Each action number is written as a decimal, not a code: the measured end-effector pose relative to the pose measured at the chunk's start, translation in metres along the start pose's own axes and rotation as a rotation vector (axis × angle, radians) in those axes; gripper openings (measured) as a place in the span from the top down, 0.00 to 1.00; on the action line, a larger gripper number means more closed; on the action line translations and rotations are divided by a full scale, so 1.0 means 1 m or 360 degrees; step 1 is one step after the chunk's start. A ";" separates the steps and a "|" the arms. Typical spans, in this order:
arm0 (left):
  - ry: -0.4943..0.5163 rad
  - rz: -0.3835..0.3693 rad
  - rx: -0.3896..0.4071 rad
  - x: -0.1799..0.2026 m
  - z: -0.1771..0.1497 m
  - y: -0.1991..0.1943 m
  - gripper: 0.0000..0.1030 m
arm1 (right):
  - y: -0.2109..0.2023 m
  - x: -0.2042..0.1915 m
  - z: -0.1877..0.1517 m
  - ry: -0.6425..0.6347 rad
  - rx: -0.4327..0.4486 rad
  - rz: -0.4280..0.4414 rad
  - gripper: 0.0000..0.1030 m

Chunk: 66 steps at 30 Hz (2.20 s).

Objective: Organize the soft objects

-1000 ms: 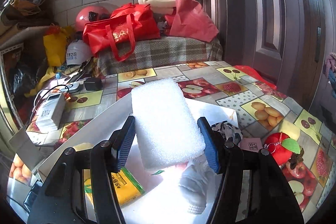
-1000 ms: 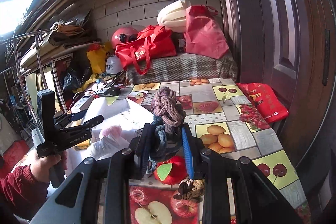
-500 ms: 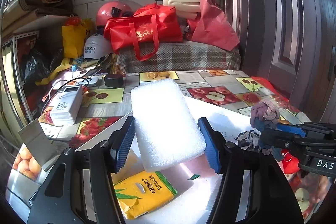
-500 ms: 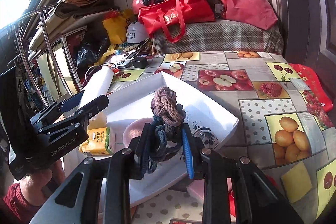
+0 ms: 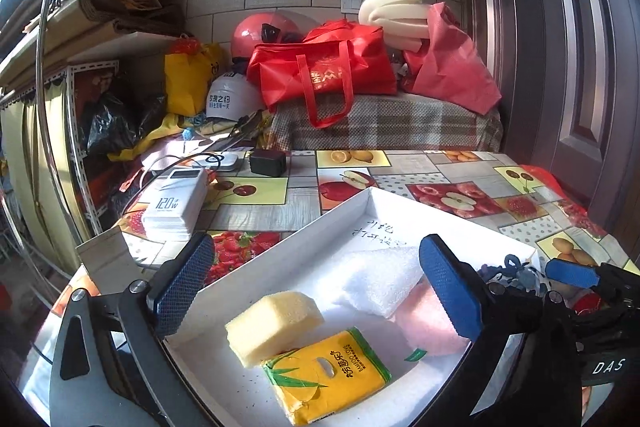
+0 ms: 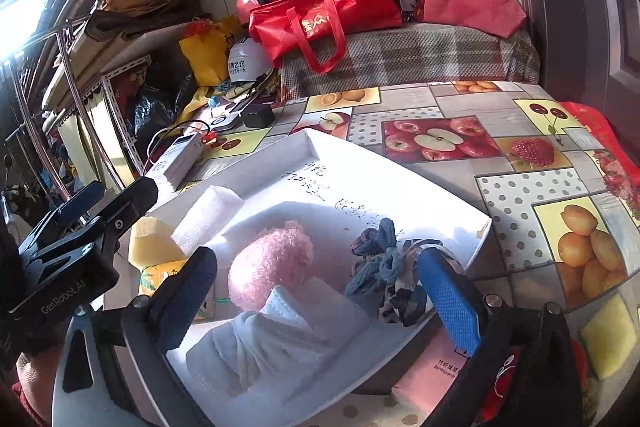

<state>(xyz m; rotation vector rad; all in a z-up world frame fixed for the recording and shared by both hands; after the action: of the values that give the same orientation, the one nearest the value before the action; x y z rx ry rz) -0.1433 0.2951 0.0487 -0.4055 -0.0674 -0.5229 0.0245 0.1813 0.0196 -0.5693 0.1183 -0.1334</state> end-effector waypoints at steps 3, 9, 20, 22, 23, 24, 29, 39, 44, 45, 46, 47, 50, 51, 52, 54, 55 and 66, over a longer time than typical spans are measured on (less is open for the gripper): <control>-0.0029 0.0014 -0.0023 -0.005 -0.002 0.003 0.00 | -0.007 -0.001 0.004 -0.0004 0.0039 -0.0002 0.00; -0.0033 0.0002 -0.0021 -0.005 -0.003 0.004 0.00 | -0.026 0.002 0.011 0.0012 0.0116 -0.0013 0.00; 0.0006 -0.0036 0.0038 0.007 -0.001 -0.009 0.00 | -0.090 0.071 -0.002 0.0219 0.0297 -0.0220 0.00; 0.0019 -0.0060 0.0072 0.012 0.001 -0.015 0.00 | -0.105 0.094 -0.011 0.0278 0.0312 -0.0311 0.00; 0.0028 -0.0084 0.0086 0.016 0.001 -0.019 0.00 | -0.112 0.107 -0.016 0.0309 0.0317 -0.0355 0.00; 0.0036 -0.0112 0.0096 0.021 0.001 -0.023 0.00 | -0.119 0.119 -0.022 0.0343 0.0318 -0.0396 0.00; 0.0135 -0.0350 0.0041 0.063 -0.012 -0.037 0.00 | -0.136 0.164 -0.051 0.0440 0.0238 -0.0502 0.00; 0.0465 -0.0995 -0.0256 0.170 -0.074 -0.091 0.00 | -0.134 0.198 -0.097 0.0533 0.0015 -0.0657 0.00; 0.0597 -0.1086 -0.0419 0.199 -0.110 -0.101 0.00 | -0.133 0.194 -0.108 0.0522 -0.0023 -0.0650 0.00; 0.0613 -0.1077 -0.0435 0.201 -0.113 -0.100 0.00 | -0.134 0.194 -0.109 0.0531 -0.0025 -0.0647 0.00; 0.0621 -0.1064 -0.0448 0.203 -0.115 -0.099 0.00 | -0.134 0.195 -0.109 0.0543 -0.0022 -0.0643 0.00; 0.0612 -0.1052 -0.0456 0.202 -0.115 -0.097 0.00 | -0.135 0.196 -0.110 0.0553 -0.0018 -0.0640 0.00; 0.0554 -0.1028 -0.0485 0.198 -0.114 -0.091 0.00 | -0.136 0.196 -0.110 0.0558 -0.0015 -0.0641 0.00; 0.0543 -0.1018 -0.0499 0.197 -0.114 -0.089 0.00 | -0.136 0.196 -0.110 0.0558 -0.0016 -0.0639 0.00; 0.0540 -0.1019 -0.0517 0.195 -0.115 -0.086 0.00 | -0.136 0.196 -0.110 0.0559 -0.0020 -0.0638 0.00; 0.0552 -0.1038 -0.0549 0.197 -0.119 -0.087 0.00 | -0.138 0.194 -0.112 0.0555 -0.0028 -0.0635 0.00; 0.0567 -0.1043 -0.0551 0.199 -0.120 -0.088 0.00 | -0.139 0.192 -0.112 0.0552 -0.0029 -0.0636 0.00; 0.0673 -0.0751 -0.0536 0.197 -0.126 -0.079 0.00 | -0.143 0.184 -0.115 0.0555 -0.0026 -0.0629 0.00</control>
<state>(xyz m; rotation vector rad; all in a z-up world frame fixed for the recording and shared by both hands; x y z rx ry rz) -0.0172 0.0907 -0.0067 -0.6036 0.3452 -1.0838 0.1749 -0.0281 -0.0127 -0.5772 0.3455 -0.6173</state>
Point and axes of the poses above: each gripper's, at about its wrist camera, not at the fingertips, and y roughly the way its jaws point, x to its right, z to its top, the point moved 6 cm from there along y, roughly the way its jaws point, and after that the axes turned 8 degrees about -y, right-handed, at the moved point
